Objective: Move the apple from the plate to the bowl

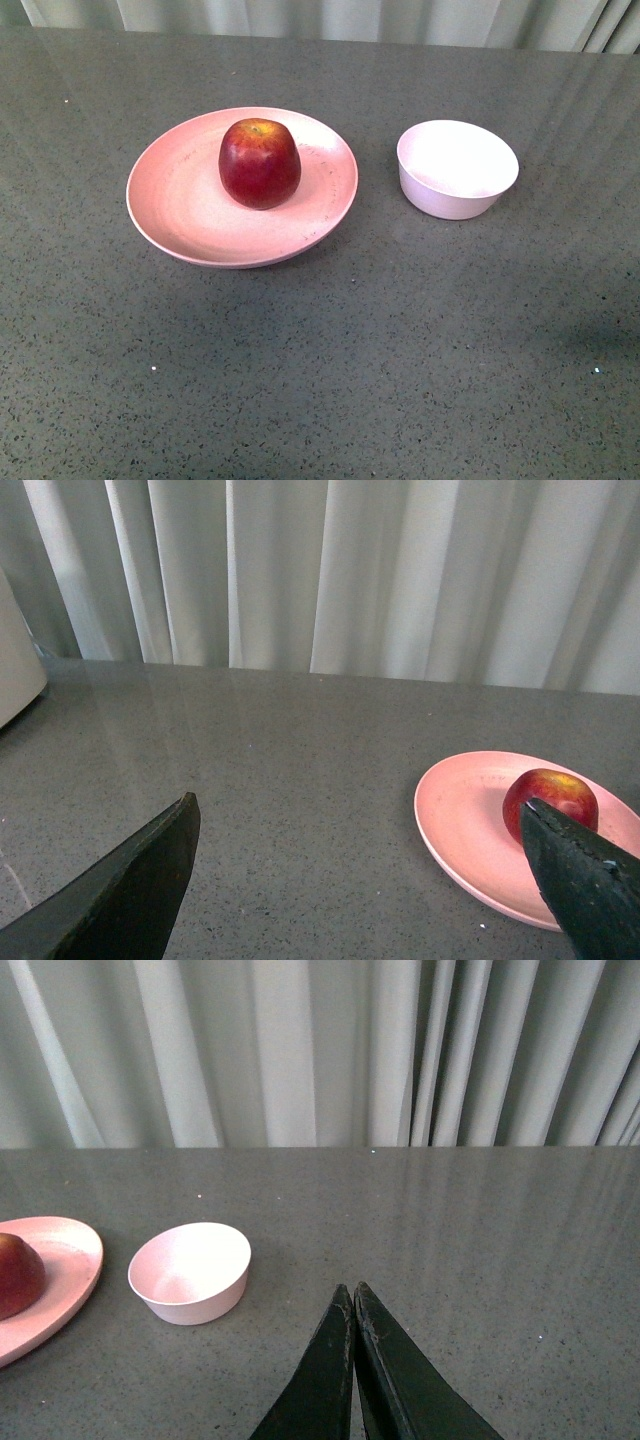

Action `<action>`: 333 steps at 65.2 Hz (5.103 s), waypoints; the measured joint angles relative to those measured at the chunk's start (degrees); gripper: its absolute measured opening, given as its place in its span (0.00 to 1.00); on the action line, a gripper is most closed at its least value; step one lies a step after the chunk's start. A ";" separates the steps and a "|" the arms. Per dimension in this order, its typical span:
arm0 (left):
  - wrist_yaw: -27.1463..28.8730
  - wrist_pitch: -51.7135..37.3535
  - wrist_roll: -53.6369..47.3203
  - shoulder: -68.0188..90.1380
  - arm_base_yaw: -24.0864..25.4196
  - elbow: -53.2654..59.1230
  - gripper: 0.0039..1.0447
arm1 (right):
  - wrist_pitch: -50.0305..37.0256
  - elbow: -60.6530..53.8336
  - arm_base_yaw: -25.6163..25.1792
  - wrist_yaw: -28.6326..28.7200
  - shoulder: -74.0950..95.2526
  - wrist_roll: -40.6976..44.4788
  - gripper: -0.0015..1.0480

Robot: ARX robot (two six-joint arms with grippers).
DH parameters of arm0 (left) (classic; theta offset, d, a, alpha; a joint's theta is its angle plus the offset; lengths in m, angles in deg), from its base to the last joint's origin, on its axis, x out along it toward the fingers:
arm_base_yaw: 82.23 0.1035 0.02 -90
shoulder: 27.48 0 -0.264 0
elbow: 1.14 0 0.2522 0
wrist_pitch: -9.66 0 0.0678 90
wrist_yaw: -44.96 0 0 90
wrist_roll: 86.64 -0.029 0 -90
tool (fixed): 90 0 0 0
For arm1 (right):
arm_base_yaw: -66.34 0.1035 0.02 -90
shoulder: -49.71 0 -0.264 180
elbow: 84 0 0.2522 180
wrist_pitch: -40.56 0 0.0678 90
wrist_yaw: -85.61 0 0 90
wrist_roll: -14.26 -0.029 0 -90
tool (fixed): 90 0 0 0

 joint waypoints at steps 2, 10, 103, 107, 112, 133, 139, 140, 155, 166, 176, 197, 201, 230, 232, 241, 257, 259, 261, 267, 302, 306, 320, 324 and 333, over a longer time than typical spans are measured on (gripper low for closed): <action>0.00 0.00 0.00 0.00 0.00 0.00 0.92 | 0.02 0.00 0.00 -0.02 0.00 0.00 0.02; 0.00 0.00 0.00 0.00 0.00 0.00 0.92 | 0.02 0.00 0.00 0.00 -0.09 0.02 0.02; -8.15 -26.08 13.55 96.54 -17.99 -42.23 0.92 | 0.07 0.00 0.02 0.00 -0.17 0.02 0.91; -7.34 -26.12 13.73 98.57 -18.73 -43.67 0.92 | 0.07 0.00 0.00 0.00 -0.17 0.02 0.91; -6.32 -26.10 13.88 100.94 -19.56 -45.35 0.92 | 0.07 0.00 0.02 0.00 -0.17 0.02 0.91; -1.40 -25.92 13.38 109.09 -22.47 -51.65 0.92 | 0.07 0.00 0.02 0.00 -0.17 0.02 0.91; -0.55 -25.86 13.00 110.64 -23.19 -52.54 0.92 | 0.07 0.00 0.00 0.00 -0.17 0.02 0.91; -0.35 -25.81 12.98 110.90 -23.39 -52.72 0.92 | 0.07 0.00 0.02 0.00 -0.17 0.02 0.91; 1.66 -24.96 11.87 113.81 -25.03 -54.97 0.92 | 0.07 0.00 0.00 0.00 -0.17 0.02 0.91; 3.17 -23.93 11.08 115.47 -25.55 -56.68 0.92 | 0.07 0.00 0.02 0.00 -0.17 0.02 0.91; 4.35 -22.93 10.38 116.98 -26.01 -58.07 0.92 | 0.07 0.00 0.00 0.00 -0.17 0.02 0.91; 5.60 -21.90 10.14 118.42 -26.43 -59.14 0.92 | 0.07 0.00 0.00 0.00 -0.17 0.02 0.91; 5.90 -21.73 9.94 118.42 -26.53 -59.23 0.81 | 0.07 0.00 0.02 0.00 -0.17 0.02 0.91; 4.94 -21.31 10.38 115.27 -27.43 -59.32 0.64 | 0.07 0.00 0.02 0.00 -0.17 0.02 0.91; 4.92 -21.24 10.40 114.57 -27.69 -59.54 0.64 | 0.07 0.00 0.00 0.00 -0.17 0.02 0.91; 4.66 -20.06 10.47 113.11 -30.01 -63.06 0.64 | 0.07 0.00 0.00 0.00 -0.17 0.02 0.91; 3.48 -17.25 11.78 115.47 -36.00 -71.63 0.64 | 0.07 0.00 0.02 0.00 -0.17 0.02 0.91; 3.37 -16.96 11.91 116.06 -36.57 -72.59 0.64 | 0.07 0.00 0.00 0.00 -0.17 0.02 0.91; 3.23 -16.70 11.96 116.72 -37.09 -73.53 0.64 | 0.07 0.00 0.02 0.00 -0.17 0.02 0.91; 3.08 -16.00 12.00 118.60 -38.21 -75.65 0.64 | 0.07 0.00 0.00 0.00 -0.17 0.02 0.91; 3.85 -12.94 12.46 130.44 -40.15 -85.99 0.63 | 0.07 0.00 0.00 0.00 -0.17 0.02 0.91; 3.89 -12.66 12.70 130.94 -40.17 -86.68 0.63 | 0.07 0.00 0.00 0.00 -0.17 0.02 0.91; 3.85 -12.37 13.25 131.71 -40.17 -87.71 0.79 | 0.07 0.00 0.02 0.00 -0.17 0.02 0.91; 3.85 -12.39 13.38 131.71 -40.17 -87.84 0.89 | 0.07 0.00 0.02 0.00 -0.17 0.02 0.91; 3.85 -12.55 14.03 131.71 -40.13 -87.89 0.91 | 0.07 0.00 0.00 0.00 -0.17 0.02 0.91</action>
